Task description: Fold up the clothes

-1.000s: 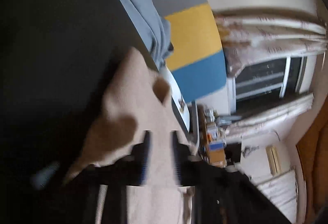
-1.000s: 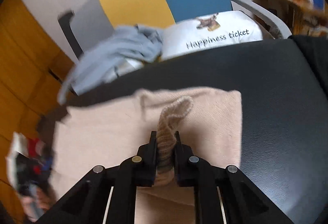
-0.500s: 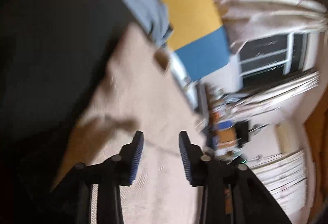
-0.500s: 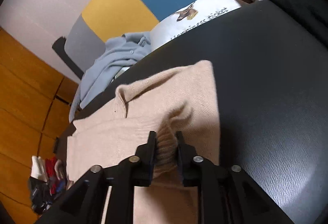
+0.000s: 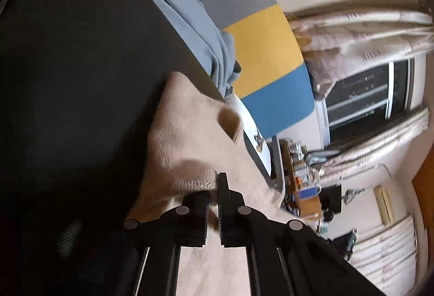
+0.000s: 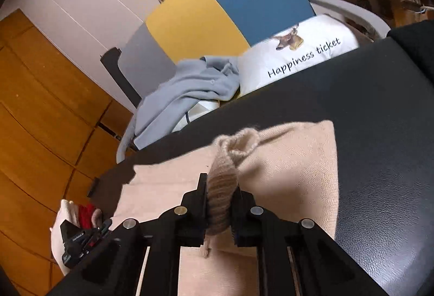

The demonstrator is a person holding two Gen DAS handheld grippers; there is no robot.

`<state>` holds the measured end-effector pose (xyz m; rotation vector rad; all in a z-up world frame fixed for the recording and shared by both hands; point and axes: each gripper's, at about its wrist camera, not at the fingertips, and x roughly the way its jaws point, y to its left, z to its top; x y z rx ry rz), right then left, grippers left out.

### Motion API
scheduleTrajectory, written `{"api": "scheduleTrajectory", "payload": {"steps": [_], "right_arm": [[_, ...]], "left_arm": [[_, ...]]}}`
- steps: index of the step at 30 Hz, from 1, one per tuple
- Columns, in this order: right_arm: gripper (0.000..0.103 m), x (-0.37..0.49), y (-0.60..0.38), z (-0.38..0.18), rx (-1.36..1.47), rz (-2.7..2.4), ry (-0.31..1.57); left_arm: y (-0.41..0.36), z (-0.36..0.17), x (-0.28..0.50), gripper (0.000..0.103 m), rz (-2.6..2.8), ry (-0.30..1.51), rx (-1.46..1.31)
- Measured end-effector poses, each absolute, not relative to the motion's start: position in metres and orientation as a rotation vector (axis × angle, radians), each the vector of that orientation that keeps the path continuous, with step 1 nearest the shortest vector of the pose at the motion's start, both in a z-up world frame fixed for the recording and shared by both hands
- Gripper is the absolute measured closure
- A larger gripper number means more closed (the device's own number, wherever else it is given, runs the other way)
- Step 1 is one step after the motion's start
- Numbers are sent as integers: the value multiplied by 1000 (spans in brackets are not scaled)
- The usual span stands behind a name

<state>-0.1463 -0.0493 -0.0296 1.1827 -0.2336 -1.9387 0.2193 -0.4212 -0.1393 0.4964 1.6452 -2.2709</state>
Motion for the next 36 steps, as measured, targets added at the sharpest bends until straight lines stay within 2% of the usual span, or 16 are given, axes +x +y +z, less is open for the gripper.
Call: {"api": "scheduleTrajectory", "payload": {"steps": [1, 3, 6, 7, 8, 9, 12, 13, 17, 20, 23, 29, 31, 36], "right_arm": [[89, -146, -48, -34, 1200, -1967, -215], [89, -146, -46, -44, 1236, -2023, -176], [80, -145, -43, -58, 1289, -2106, -115], [74, -145, -42, -63, 1306, -2133, -94], [68, -140, -42, -54, 1254, -2174, -65], [57, -134, -42, -44, 1195, -2214, -36], [47, -111, -56, -10, 991, -2262, 69], [43, -111, -61, -8, 966, -2232, 70], [43, -85, -90, -13, 963, -2077, 144], [43, -81, -105, -47, 1126, -1949, 149], [43, -91, -116, -70, 1123, -1995, 255], [39, -123, -119, -78, 1051, -2052, 128], [25, -120, -121, -77, 1036, -2020, 114], [14, -108, -129, -78, 1035, -1997, 154]], "left_arm": [[-419, -141, 220, 98, -2289, 1664, 527], [-412, -144, 221, 80, -2300, 1661, 625], [-407, -135, 227, 79, -2337, 1639, 653], [-407, -128, 230, 79, -2357, 1618, 643], [-407, -120, 231, 79, -2379, 1590, 629], [-409, -111, 227, 79, -2404, 1549, 607], [-415, -83, 211, 75, -2469, 1420, 549], [-418, -79, 199, 75, -2473, 1371, 558], [-429, -93, 156, 75, -2428, 1252, 683], [-435, -115, 136, 75, -2368, 1164, 787], [-435, -129, 130, 82, -2366, 974, 810], [-447, -135, 135, 85, -2352, 1027, 780], [-445, -135, 136, 85, -2352, 1011, 780], [-445, -134, 137, 85, -2349, 1033, 786]]}}
